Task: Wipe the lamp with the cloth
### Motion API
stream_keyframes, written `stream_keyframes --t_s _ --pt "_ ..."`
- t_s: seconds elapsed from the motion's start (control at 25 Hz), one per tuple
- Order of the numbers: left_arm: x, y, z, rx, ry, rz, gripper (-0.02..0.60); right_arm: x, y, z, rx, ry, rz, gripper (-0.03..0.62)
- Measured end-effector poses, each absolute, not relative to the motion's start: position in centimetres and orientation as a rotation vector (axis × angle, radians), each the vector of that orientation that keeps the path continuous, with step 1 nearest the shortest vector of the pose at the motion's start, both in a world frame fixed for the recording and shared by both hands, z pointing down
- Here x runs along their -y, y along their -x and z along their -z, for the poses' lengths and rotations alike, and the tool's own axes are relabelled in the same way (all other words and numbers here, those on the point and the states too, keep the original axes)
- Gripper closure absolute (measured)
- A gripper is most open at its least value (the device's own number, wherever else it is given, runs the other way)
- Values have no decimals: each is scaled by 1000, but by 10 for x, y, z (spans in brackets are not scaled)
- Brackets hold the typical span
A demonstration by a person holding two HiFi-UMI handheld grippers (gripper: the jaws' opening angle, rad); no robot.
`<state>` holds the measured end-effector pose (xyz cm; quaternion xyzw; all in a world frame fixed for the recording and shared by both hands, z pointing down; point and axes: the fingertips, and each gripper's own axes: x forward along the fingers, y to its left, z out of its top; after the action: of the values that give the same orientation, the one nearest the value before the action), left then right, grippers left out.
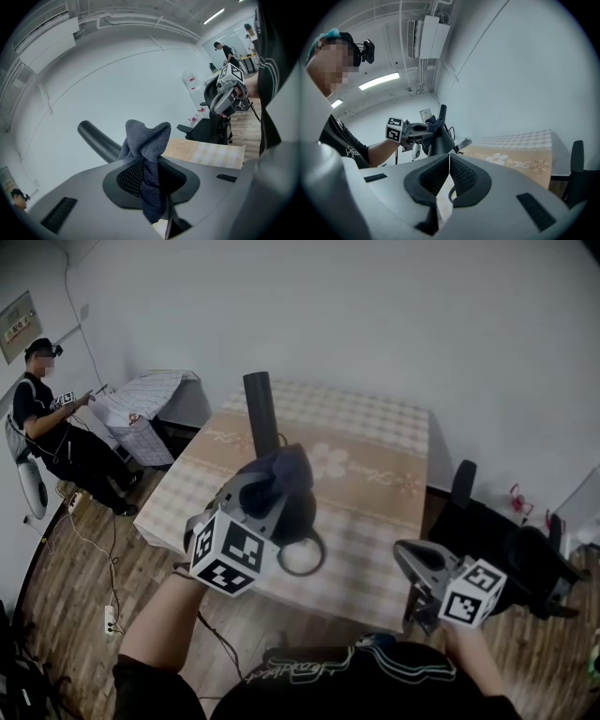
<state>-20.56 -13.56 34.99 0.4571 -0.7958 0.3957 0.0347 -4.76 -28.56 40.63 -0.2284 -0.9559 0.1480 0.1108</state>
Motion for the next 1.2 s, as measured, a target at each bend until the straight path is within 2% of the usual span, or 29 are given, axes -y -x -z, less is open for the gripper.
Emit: stream_keyframes --t_s 0.8,1.2 --pt "137 154 -413 2297 -1470 -1083 509 243 26 -423 2747 642 -472 579" --pt "134 133 -433 2216 -1594 -926 509 206 27 -429 2703 612 -494 579"
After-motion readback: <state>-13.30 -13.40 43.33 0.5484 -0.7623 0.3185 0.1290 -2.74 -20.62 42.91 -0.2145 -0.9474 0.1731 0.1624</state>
